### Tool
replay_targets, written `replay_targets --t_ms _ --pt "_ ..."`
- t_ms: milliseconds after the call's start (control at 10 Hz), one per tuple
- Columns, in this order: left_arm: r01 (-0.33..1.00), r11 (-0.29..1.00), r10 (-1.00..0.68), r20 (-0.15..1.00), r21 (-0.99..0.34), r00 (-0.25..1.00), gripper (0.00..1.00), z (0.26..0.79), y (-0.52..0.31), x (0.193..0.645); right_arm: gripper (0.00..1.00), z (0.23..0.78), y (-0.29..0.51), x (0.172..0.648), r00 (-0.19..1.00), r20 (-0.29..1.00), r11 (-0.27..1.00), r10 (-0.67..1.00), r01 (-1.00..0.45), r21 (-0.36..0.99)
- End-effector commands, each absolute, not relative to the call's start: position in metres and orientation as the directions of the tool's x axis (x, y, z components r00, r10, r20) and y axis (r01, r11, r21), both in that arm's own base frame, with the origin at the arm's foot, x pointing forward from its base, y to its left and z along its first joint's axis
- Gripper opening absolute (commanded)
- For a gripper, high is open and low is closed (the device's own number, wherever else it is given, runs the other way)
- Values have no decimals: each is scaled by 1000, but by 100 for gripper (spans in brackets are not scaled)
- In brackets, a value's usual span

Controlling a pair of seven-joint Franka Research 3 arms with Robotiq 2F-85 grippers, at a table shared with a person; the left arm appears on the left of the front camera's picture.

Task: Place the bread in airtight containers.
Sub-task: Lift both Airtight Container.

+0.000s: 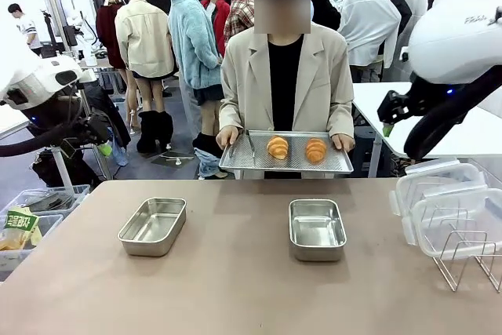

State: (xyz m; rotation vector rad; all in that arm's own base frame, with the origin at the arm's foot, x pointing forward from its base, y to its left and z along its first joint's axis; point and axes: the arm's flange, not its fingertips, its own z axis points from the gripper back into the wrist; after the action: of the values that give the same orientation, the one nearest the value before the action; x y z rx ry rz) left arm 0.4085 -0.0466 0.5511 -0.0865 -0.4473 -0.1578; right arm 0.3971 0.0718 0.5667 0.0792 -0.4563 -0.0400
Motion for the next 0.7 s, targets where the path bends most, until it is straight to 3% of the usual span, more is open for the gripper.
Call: replay_targets --t_ms 0,300,600 --pt "174 984 -147 366 -41 919 100 520 -55 431 100 543 119 413 928 372 1000 7 -14 16" --pt "128 992 -126 309 14 943 100 471 -71 471 100 498 197 435 962 263 990 73 -37 -138" --pt "156 988 -151 217 -6 964 100 421 -79 494 100 434 222 460 982 191 982 -10 45 -182"
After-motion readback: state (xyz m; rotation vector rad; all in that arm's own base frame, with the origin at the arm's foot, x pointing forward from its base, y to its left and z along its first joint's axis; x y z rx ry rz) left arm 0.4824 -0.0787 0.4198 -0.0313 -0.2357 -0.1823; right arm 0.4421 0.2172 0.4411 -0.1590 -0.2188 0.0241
